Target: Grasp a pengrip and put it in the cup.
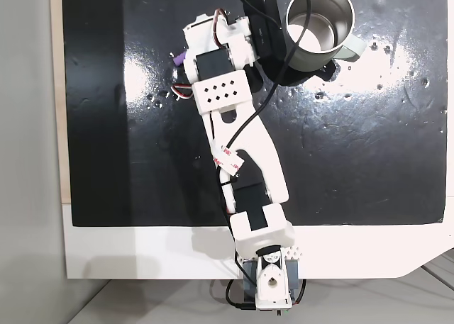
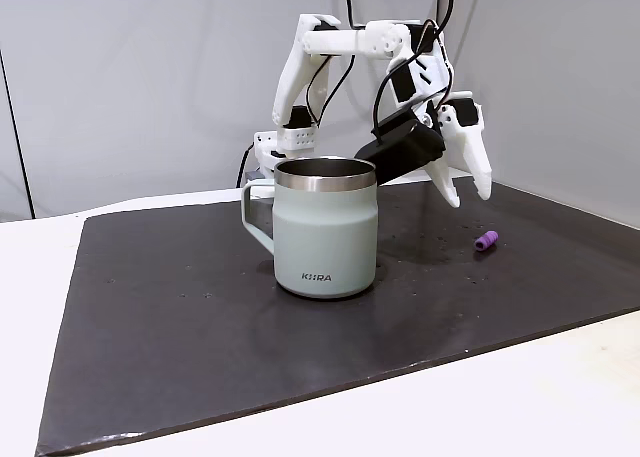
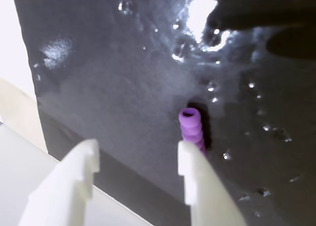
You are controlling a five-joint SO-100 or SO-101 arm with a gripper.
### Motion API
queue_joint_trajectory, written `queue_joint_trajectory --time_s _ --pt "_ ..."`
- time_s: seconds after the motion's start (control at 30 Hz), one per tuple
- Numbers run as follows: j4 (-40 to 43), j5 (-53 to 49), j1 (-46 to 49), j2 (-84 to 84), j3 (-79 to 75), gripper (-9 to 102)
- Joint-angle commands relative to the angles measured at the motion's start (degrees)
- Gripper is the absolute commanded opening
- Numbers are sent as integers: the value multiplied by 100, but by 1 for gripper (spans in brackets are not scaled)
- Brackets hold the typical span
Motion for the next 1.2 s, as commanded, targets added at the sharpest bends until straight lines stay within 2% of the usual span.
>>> queue_joint_trajectory --time_s 0.0,0.33,0.6,0.9,1.03,1.17 --pt "35 53 -246 -158 -580 22" --pt "62 325 -782 -861 -905 23" --pt "132 396 -844 -1143 -1011 23" --pt "281 369 -729 -1397 -932 10" --pt "281 334 -703 -1424 -958 0" --pt "396 343 -677 -1415 -1055 0"
